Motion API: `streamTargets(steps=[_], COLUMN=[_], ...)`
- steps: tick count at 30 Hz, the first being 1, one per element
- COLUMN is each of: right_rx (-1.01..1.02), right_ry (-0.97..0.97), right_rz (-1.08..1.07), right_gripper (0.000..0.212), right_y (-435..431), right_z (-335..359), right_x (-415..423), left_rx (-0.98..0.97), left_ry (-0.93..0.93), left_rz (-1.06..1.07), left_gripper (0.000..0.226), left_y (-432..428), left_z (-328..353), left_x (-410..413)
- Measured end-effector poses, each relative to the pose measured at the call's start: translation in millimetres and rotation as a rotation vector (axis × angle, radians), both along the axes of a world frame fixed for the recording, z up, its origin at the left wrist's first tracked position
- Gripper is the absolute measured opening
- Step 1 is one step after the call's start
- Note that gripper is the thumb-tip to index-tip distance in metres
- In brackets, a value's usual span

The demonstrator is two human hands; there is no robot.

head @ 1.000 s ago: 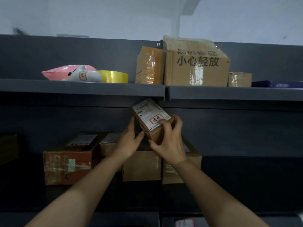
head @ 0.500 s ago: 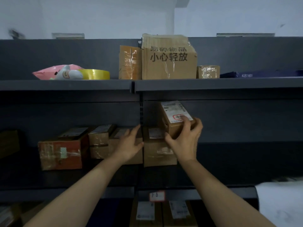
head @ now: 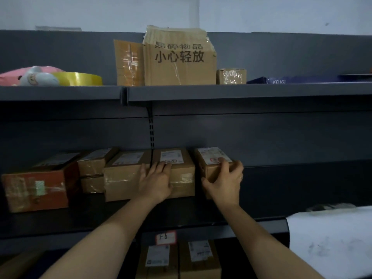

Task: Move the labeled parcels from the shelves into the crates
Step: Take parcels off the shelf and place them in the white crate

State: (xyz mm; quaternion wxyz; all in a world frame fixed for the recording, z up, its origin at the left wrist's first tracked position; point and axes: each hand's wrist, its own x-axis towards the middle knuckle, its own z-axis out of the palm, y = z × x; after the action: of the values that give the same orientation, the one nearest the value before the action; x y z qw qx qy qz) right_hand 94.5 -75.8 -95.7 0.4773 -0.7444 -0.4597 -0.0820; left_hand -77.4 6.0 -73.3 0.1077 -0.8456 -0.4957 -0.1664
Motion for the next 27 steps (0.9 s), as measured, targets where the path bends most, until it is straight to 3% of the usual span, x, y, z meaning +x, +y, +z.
streamTargets(steps=[4,7,10,13,16,19,22,27], right_rx=[-0.049,0.066,0.068,0.045,0.076,0.097,0.103,0.074], right_ry=[0.048,0.286,0.526,0.724,0.784,0.849,0.926,1.04], right_rz=[0.097,0.106,0.157,0.223,0.253,0.298,0.326,0.354], right_gripper=[0.062,0.052,0.059,0.054,0.04,0.033,0.049,0.042], right_y=[1.7,3.9,7.2,6.0,0.2,-5.1,-7.4,-18.4], right_z=[-8.6,0.5,8.1,13.3,14.9,12.1,10.9,10.1], right_x=[7.7,16.2,20.7,19.3,20.9,23.7,24.6,21.5], left_rx=[0.072,0.051,0.104,0.097,0.02,-0.077,-0.301,-0.455], left_ry=[-0.108,-0.293,-0.481,-0.589,-0.712,-0.858,-1.021,-1.226], left_rz=[-0.039,-0.138,-0.219,-0.182,-0.108,-0.014,0.054,-0.055], left_gripper=[0.062,0.05,0.031,0.02,0.01,0.037,0.067,0.057], left_y=[-3.9,-9.2,-18.2,-17.9,-14.1,-18.4,-15.9,-21.9], left_z=[-7.8,-12.9,-15.6,-10.1,-4.1,-0.8,-3.0,-18.0], left_x=[5.5,1.4,-2.9,-0.3,7.3,12.0,8.4,1.8])
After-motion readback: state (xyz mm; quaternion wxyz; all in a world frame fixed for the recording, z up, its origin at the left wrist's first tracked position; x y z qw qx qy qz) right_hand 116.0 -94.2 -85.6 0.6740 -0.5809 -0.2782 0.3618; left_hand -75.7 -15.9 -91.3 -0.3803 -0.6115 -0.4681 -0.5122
